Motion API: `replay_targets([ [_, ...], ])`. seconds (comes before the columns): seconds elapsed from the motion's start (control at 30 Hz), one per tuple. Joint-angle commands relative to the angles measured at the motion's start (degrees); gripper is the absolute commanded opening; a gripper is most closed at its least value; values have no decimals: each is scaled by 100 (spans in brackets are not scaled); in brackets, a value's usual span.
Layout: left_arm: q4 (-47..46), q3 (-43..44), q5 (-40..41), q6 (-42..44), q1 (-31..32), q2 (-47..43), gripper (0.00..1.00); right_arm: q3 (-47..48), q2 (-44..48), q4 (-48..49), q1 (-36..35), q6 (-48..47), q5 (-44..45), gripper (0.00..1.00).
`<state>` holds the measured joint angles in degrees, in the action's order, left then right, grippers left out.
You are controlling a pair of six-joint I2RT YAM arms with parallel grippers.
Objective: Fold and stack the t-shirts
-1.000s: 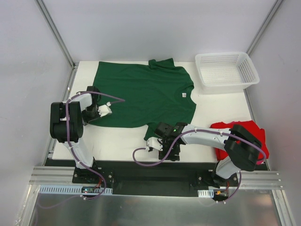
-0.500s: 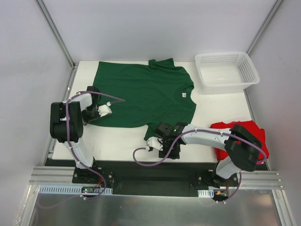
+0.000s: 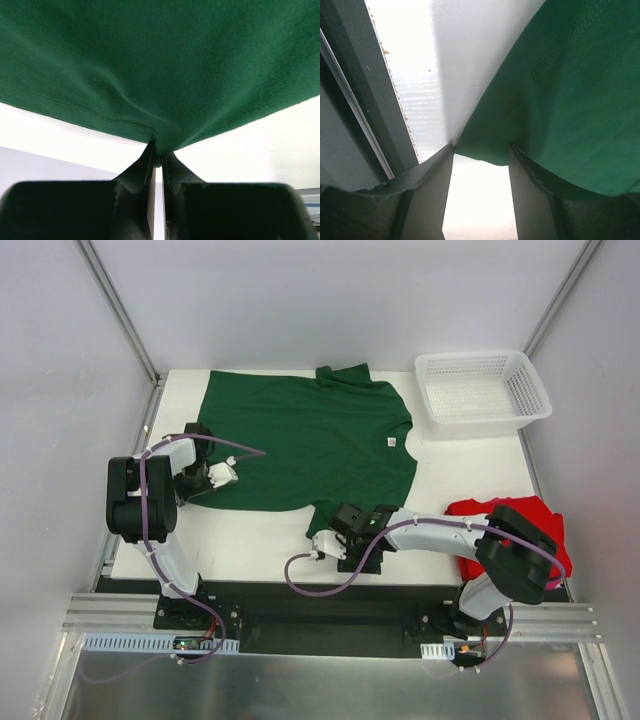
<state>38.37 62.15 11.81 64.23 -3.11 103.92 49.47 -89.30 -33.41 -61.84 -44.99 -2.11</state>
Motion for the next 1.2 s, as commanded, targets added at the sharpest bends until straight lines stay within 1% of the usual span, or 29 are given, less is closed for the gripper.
replay_targets([
  [0.0,-40,51,-144,143,-75,49,0,-43,96,150,-65,192,167,50],
  [0.23,-40,87,-118,160,-75,85,0,185,167,-139,-109,324,-105,45],
  [0.37,-40,104,-100,160,-84,129,0,265,202,-271,-135,395,-316,38],
  [0.43,-40,113,-100,160,-75,137,0,238,228,-263,-161,430,-360,36],
  [0.57,-40,113,-92,160,-75,164,0,186,272,-245,-188,447,-448,27],
  [0.7,-40,104,-83,143,-66,146,0,150,272,-210,-232,447,-448,24],
  [0.83,-40,69,-83,143,-66,76,0,150,290,-254,-232,421,-431,17],
  [0.93,-40,25,-92,125,-66,15,0,150,299,-298,-223,368,-404,7],
  [0.97,-40,8,-92,125,-66,-3,0,159,299,-324,-232,342,-404,1],
  [1.17,-40,-45,-92,64,-58,-29,0,133,395,-473,-179,254,-369,1],
])
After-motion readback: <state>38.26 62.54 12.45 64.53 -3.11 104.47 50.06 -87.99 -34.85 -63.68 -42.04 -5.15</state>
